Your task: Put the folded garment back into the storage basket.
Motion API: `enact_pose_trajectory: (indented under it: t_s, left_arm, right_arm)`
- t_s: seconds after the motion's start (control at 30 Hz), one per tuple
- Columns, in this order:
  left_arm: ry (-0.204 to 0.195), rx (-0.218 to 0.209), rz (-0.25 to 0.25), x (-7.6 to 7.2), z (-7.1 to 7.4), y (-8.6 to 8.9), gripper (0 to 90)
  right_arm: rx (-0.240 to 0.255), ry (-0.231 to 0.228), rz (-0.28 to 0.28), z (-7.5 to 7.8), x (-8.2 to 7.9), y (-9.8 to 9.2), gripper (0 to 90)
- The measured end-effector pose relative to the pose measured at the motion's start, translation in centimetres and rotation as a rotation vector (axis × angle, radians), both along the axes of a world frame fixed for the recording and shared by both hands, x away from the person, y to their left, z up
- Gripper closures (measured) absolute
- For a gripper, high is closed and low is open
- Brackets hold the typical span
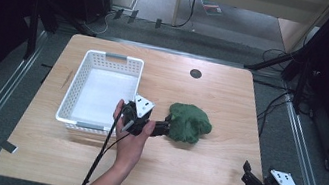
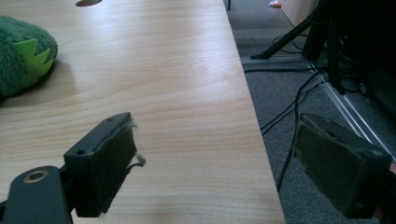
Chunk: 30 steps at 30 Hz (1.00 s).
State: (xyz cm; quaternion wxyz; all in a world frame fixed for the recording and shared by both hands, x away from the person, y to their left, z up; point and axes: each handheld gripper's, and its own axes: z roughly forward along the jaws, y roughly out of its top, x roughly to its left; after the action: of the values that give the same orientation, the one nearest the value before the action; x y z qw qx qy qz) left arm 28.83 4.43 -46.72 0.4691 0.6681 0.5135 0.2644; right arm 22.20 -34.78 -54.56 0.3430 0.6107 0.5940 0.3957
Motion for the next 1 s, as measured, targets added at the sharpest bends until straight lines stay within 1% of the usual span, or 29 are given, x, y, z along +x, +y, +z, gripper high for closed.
enact_pose_trajectory:
  t_s: [0.13, 0.17, 0.2, 0.27, 0.33, 0.37, 0.4, 0.43, 0.47, 0.57, 0.6, 0.63, 0.73, 0.77, 0.8, 0.87, 0.9, 1.0]
  left_arm:
    - [0.006, 0.0, -0.004, 0.1, -0.1, -0.5, 0.0]
    - [0.017, -0.011, 0.0, 0.4, -0.1, -0.7, 0.0]
    - [0.017, -0.011, 0.0, 0.4, -0.1, -0.7, 0.0]
    - [0.014, -0.007, 0.006, 0.7, 0.1, -1.3, 0.0]
    - [0.016, 0.0, 0.001, 0.9, 0.1, -1.8, 0.0]
    - [0.016, 0.0, 0.001, 0.9, 0.1, -1.8, 0.0]
    - [0.024, 0.01, -0.006, 1.1, -0.1, -2.3, 0.0]
    - [0.024, 0.01, -0.006, 1.1, -0.1, -2.3, 0.0]
    - [0.034, 0.008, -0.012, 1.4, -0.3, -2.8, 0.0]
    - [0.043, 0.011, -0.02, 1.8, -0.6, -3.6, 0.0]
    - [0.043, 0.011, -0.02, 1.8, -0.6, -3.6, 0.0]
    - [0.052, 0.013, -0.025, 2.1, -0.9, -4.2, 0.0]
    - [0.072, 0.013, -0.031, 2.6, -1.6, -4.9, 0.0]
    - [0.072, 0.013, -0.031, 2.6, -1.6, -4.9, 0.0]
    - [0.086, 0.02, -0.036, 2.8, -2.1, -5.3, 0.0]
    - [0.092, 0.033, -0.036, 2.9, -2.5, -5.7, 0.0]
    - [0.097, 0.033, -0.035, 3.0, -2.8, -5.9, 0.0]
    - [0.131, 0.038, -0.033, 3.4, -3.6, -6.4, 0.0]
  right_arm:
    - [-0.005, 0.001, 0.002, 0.0, 0.0, 0.0, 13.2]
    - [-0.006, 0.001, 0.003, 0.0, 0.0, 0.0, 13.2]
    - [-0.004, 0.002, 0.002, 0.0, 0.0, 0.0, 13.1]
    - [-0.006, 0.002, 0.004, 0.0, 0.1, 0.0, 13.0]
    - [-0.005, 0.003, 0.004, 0.0, 0.1, 0.0, 13.0]
    - [-0.005, 0.003, 0.004, 0.0, 0.1, 0.0, 13.0]
    - [-0.005, 0.003, 0.003, 0.0, 0.1, 0.0, 13.0]
    - [-0.005, 0.003, 0.003, 0.0, 0.1, 0.0, 13.0]
    - [-0.006, 0.002, 0.003, 0.0, 0.1, 0.0, 13.1]
    - [0.001, 0.002, -0.002, 0.0, 0.0, 0.0, 13.1]
    - [0.004, 0.002, -0.003, 0.0, 0.0, 0.0, 13.1]
    - [0.005, 0.001, -0.003, 0.0, 0.0, 0.0, 13.1]
    - [0.006, 0.001, -0.002, 0.0, 0.0, -0.1, 13.1]
    - [0.006, 0.001, -0.002, 0.0, 0.0, -0.1, 13.1]
    - [0.004, -0.001, -0.003, 0.0, 0.0, -0.1, 13.1]
    - [0.003, -0.003, -0.002, 0.0, 0.0, -0.1, 13.1]
    - [0.006, -0.002, -0.003, 0.0, 0.0, -0.1, 13.1]
    - [0.005, -0.003, -0.004, 0.0, 0.0, -0.1, 13.1]
